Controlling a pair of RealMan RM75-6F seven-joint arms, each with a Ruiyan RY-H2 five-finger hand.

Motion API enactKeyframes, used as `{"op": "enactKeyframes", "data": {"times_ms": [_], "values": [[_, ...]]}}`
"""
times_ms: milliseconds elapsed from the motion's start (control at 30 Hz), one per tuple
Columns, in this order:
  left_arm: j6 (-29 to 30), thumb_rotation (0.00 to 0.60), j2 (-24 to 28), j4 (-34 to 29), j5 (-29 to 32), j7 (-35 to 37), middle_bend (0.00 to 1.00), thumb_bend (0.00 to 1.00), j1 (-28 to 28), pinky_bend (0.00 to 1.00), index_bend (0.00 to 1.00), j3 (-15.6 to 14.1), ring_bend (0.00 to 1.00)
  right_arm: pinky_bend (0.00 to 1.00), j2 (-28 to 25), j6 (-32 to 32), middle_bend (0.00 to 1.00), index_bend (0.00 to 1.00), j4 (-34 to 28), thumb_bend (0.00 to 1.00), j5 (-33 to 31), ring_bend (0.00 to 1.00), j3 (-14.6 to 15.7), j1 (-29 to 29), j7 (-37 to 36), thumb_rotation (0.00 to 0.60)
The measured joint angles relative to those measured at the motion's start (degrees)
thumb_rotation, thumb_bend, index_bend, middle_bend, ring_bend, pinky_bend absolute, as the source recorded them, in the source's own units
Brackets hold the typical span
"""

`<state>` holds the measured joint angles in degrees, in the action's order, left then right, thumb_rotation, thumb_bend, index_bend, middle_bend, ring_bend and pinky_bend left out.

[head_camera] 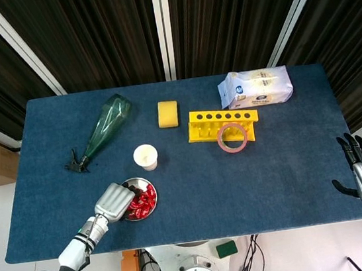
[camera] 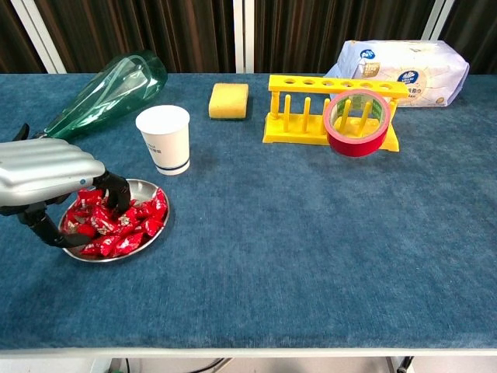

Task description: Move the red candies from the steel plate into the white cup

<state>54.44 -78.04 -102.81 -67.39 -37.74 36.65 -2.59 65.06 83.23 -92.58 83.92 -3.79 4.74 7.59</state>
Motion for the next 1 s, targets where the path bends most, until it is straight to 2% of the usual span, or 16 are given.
{"op": "enactKeyframes", "data": {"times_ms": [567, 1000], "values": [[-1.9, 0.6, -0.4, -0.3, 4.7, -1.5, 0.51, 0.31, 2.6, 0.65, 0.44, 0.4, 0.43, 0.0, -0.2, -0.4, 0.0, 0.0, -0.1, 0.18, -0.3, 0.0, 0.0, 0.1, 0.0, 0.6], [-1.4, 0.6, 0.1, -1.4, 4.1, -1.6, 0.54, 0.31, 4.2, 0.67, 0.47, 0.7, 0.45, 0.0, -0.3, -0.5, 0.0, 0.0, -0.1, 0.18, -0.4, 0.0, 0.0, 0.2, -0.2, 0.6]]}}
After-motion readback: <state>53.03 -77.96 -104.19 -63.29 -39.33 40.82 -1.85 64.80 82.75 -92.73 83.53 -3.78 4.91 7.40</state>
